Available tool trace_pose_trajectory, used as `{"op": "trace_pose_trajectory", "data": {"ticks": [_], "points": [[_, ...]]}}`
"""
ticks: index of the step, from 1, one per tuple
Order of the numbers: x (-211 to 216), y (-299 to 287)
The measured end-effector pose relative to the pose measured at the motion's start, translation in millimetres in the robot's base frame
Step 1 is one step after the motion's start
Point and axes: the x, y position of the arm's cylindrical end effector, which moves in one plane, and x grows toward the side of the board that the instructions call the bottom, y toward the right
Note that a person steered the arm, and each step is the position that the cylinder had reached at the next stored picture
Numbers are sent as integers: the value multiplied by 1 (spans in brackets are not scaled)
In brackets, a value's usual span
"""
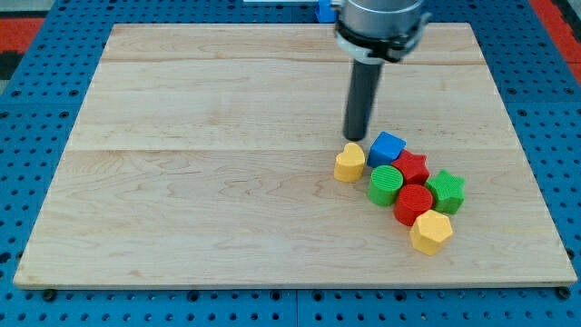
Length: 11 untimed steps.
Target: Move your arm to the bottom right of the yellow hexagon
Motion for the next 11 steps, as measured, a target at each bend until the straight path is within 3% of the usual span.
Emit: {"op": "trace_pose_trajectory", "data": {"ticks": [1, 2, 5, 9, 11], "points": [[-9, -47], [33, -64], [198, -27], [200, 107], [186, 138]]}}
